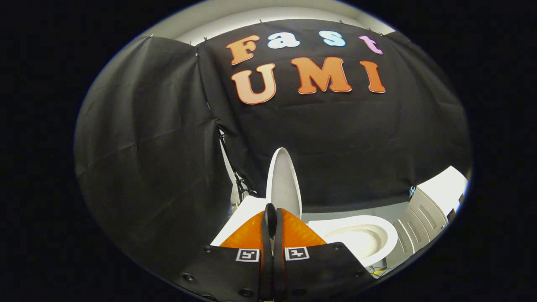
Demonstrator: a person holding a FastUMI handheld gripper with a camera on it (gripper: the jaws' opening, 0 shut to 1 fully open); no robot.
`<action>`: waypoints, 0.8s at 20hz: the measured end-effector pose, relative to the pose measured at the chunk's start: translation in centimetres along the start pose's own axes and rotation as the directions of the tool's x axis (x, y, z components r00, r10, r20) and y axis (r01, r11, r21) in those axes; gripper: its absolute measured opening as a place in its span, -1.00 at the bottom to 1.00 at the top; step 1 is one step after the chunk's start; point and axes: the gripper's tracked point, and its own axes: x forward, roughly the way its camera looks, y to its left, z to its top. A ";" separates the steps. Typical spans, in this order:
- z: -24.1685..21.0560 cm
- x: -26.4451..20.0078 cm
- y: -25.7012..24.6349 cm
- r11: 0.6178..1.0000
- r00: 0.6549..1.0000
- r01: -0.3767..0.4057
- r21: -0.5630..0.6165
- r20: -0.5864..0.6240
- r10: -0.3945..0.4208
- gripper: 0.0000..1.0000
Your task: Open the toilet lid.
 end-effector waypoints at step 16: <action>-2.8 2.1 7.1 0.988 1.000 0.015 -0.155 0.002 -0.015 -0.83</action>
